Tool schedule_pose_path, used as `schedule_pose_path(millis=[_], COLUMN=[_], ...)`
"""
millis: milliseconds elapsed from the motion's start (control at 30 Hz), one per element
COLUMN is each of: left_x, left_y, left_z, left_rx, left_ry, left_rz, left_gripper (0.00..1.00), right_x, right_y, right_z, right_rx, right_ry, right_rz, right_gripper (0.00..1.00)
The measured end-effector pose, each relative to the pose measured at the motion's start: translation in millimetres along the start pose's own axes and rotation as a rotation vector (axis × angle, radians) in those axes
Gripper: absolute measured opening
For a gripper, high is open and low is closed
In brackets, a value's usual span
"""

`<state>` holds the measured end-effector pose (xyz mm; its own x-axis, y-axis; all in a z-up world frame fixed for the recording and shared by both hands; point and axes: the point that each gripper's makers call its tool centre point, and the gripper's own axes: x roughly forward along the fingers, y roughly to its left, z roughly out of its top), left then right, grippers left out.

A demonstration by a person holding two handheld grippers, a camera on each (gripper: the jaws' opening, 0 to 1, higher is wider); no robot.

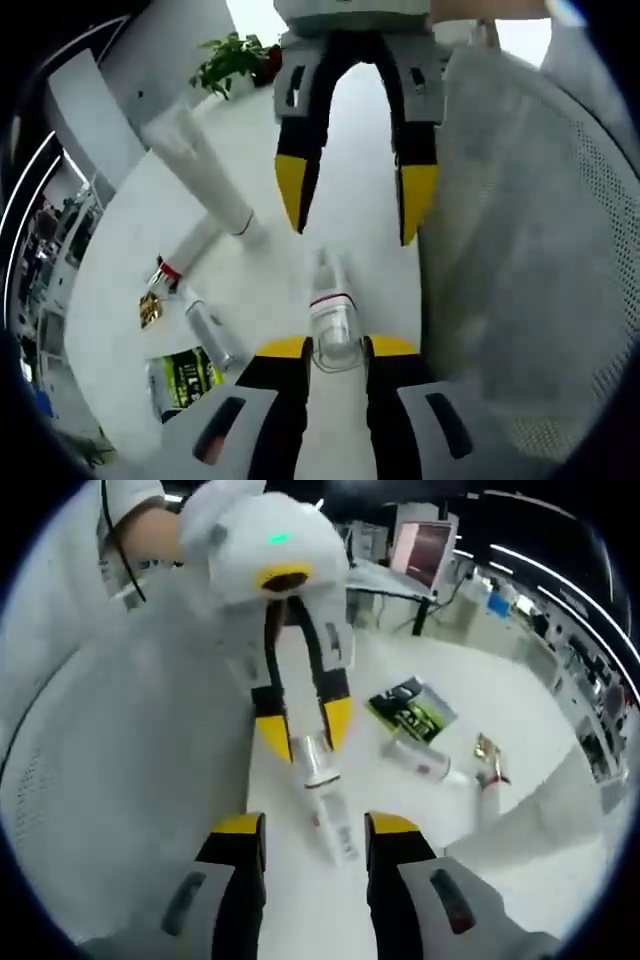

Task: Arrange the skincare products in the storage area until every visible bottle or jar stands upright without overlapping.

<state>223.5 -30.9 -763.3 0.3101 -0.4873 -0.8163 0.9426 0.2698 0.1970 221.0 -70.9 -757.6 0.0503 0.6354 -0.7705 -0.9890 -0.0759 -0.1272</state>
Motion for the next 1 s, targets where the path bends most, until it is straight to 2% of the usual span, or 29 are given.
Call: schedule_pose_path(millis=[100, 233, 333, 500, 567, 667, 867, 900, 933, 1000], left_x=[-2, -3, -3, 0, 0, 0, -4, -3, -2, -2], left_y=[-1.1, -2.9, -4.1, -4.3, -4.9, -5.7, -1.5, 0.2, 4.9, 6.6], left_z=[7.3, 13.9, 17.8, 21.4, 22.5, 27.4, 47.2, 50.7, 60.9, 69.7], left_rx=[0.011, 0.024, 0.029, 0.034, 0.032, 0.036, -0.019, -0.04, -0.085, -0.152], left_ry=[0.0, 0.001, 0.001, -0.001, -0.002, -0.006, -0.098, -0.117, -0.179, -0.222], left_rz=[-0.008, -0.015, -0.022, -0.028, -0.038, -0.048, -0.071, -0.066, -0.052, -0.062], left_gripper=[0.25, 0.25, 0.24, 0.24, 0.24, 0.24, 0.23, 0.24, 0.24, 0.24], right_x=[12, 25, 31, 40, 37, 35, 30, 29, 29, 26], right_y=[0, 3, 4, 4, 0, 4, 3, 2, 2, -2], right_z=[-0.9, -17.6, -24.5, -36.6, -37.6, -40.2, -44.9, -46.4, -45.7, -48.3], right_rx=[-0.014, -0.036, -0.028, -0.002, -0.005, 0.016, 0.068, 0.088, 0.137, 0.187], right_ry=[0.008, 0.059, 0.063, 0.061, 0.049, 0.023, -0.027, -0.036, -0.067, -0.099], right_rz=[0.026, 0.062, 0.066, 0.051, 0.015, 0.022, 0.002, -0.008, -0.009, -0.036], right_gripper=[0.38, 0.37, 0.36, 0.31, 0.23, 0.22, 0.21, 0.21, 0.2, 0.2])
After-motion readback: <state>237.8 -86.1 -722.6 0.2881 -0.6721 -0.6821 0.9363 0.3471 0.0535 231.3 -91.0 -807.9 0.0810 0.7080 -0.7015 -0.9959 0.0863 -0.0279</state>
